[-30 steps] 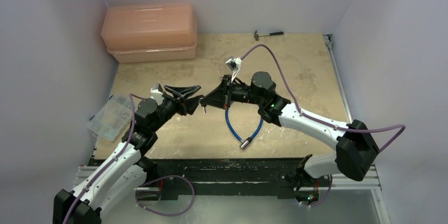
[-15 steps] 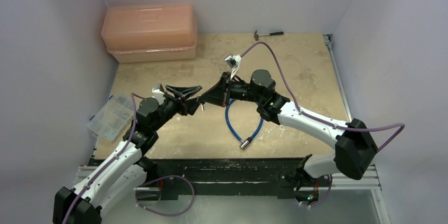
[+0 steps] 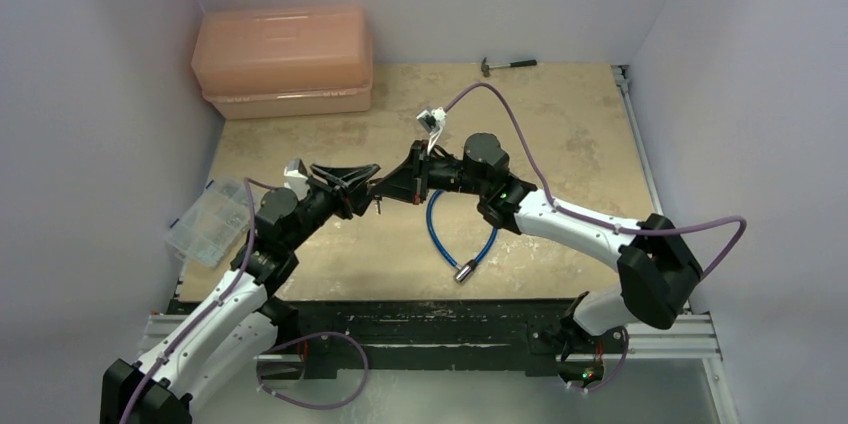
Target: Unlock with the key
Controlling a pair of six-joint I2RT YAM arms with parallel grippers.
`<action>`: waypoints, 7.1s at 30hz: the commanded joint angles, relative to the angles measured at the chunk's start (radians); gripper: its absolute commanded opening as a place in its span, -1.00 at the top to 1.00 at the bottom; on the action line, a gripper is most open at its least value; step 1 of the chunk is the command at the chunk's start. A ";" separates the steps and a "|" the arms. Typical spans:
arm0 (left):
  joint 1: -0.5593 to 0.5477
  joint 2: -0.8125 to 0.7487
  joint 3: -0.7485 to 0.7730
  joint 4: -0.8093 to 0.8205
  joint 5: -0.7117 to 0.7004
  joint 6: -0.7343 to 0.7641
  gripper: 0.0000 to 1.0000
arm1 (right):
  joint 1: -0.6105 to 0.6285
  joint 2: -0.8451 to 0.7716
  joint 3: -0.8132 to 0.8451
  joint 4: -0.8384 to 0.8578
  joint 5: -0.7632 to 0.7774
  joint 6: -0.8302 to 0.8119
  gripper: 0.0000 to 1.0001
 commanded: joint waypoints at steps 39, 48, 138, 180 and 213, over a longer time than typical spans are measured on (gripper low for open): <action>-0.005 -0.049 0.053 -0.094 -0.071 0.118 1.00 | 0.002 -0.090 -0.064 -0.027 0.022 -0.035 1.00; -0.005 -0.064 0.105 -0.178 -0.121 0.225 1.00 | 0.002 -0.105 -0.081 -0.080 0.033 -0.060 0.53; -0.005 0.117 0.354 -0.041 0.357 1.067 1.00 | 0.032 -0.170 -0.003 -0.107 -0.051 -0.080 1.00; -0.008 0.068 0.331 0.072 0.438 0.998 0.18 | 0.033 -0.254 -0.316 0.588 0.185 0.480 1.00; -0.008 0.038 0.374 -0.050 0.428 1.038 0.27 | 0.033 -0.230 -0.285 0.505 0.179 0.432 1.00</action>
